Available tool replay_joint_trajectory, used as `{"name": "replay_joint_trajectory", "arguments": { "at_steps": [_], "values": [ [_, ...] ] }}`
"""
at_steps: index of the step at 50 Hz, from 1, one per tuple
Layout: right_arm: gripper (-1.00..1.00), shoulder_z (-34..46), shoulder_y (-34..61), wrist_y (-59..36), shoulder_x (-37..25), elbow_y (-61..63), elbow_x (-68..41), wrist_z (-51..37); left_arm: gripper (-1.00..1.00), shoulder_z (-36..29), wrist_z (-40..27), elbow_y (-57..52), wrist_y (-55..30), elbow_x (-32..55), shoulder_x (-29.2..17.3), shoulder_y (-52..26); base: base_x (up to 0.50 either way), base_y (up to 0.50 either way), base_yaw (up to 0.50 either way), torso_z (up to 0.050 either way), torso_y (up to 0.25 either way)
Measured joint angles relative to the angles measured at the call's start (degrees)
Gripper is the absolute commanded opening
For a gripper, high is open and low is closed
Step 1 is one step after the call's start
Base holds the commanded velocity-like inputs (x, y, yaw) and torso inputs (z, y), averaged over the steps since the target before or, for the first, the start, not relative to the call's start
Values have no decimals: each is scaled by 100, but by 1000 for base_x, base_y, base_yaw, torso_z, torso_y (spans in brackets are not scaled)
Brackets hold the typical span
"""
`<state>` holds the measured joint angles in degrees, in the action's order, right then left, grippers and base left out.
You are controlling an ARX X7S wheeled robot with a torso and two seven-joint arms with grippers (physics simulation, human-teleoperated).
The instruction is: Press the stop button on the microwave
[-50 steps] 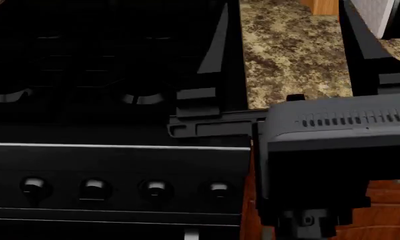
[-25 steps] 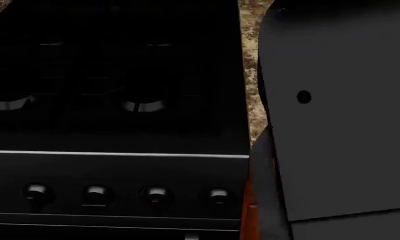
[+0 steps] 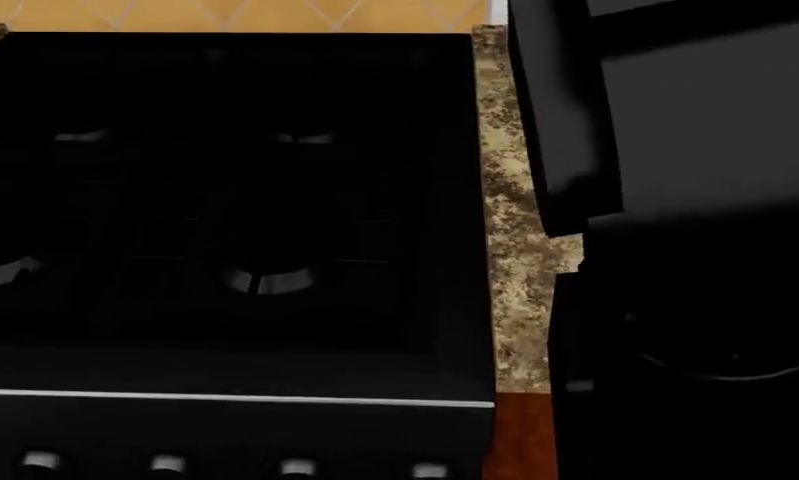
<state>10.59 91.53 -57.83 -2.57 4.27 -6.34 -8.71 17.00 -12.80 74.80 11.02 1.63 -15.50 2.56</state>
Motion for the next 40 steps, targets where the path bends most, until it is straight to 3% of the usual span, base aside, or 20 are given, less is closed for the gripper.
{"name": "replay_joint_trajectory", "arguments": {
  "at_steps": [10,17,30,40],
  "values": [
    [100,69,300,399,-120,-912,44,-153,100,6,-1,13,-1,2,1,12,0,0,0,49,125],
    [100,71,463,569,-174,-1309,16,-185,100,17,-2,20,-3,6,3,35,459,0,0,49,126],
    [100,138,732,720,-187,-1701,-77,-187,100,7,-1,12,-1,2,1,13,0,0,0,49,126],
    [100,253,1464,1232,-86,-2553,-84,-136,100,8,-1,17,-1,3,1,17,0,0,0,49,125]
  ]
}}
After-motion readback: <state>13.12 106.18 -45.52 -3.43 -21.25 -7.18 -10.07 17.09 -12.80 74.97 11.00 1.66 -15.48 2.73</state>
